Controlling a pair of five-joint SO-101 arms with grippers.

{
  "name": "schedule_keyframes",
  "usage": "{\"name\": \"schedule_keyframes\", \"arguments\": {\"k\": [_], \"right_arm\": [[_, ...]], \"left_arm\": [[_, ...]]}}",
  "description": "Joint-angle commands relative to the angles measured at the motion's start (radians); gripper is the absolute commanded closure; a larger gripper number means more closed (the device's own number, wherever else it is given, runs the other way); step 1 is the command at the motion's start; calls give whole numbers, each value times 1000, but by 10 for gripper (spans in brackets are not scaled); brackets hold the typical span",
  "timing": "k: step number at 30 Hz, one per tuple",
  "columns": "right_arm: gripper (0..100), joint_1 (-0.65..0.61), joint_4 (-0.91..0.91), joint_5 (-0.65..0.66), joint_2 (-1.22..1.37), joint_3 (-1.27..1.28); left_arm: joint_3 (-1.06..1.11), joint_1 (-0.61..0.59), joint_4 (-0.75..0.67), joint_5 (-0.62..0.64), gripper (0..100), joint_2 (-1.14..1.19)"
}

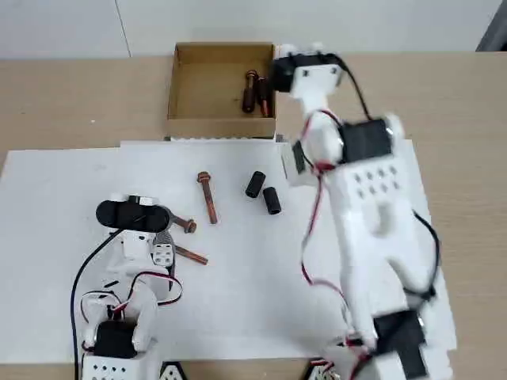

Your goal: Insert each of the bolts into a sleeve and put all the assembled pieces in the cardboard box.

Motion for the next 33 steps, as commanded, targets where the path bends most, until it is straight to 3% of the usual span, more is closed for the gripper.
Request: {"name": "schedule_keyframes", "arguments": {"k": [1, 11, 20, 28, 33], "right_arm": [[995, 8, 5, -21, -180, 100], [995, 73, 2, -101, -570, 440], [995, 243, -64, -94, -857, 761], [995, 246, -142, -97, -977, 928], [995, 246, -156, -103, -984, 933]], "left_arm": [[-8, -5, -18, -6, 994, -9], [-76, -21, -3, 0, 994, -6], [-358, -107, 235, 0, 994, 26], [-690, -107, 265, 17, 994, 456], [-894, -81, 259, 186, 993, 772]]}}
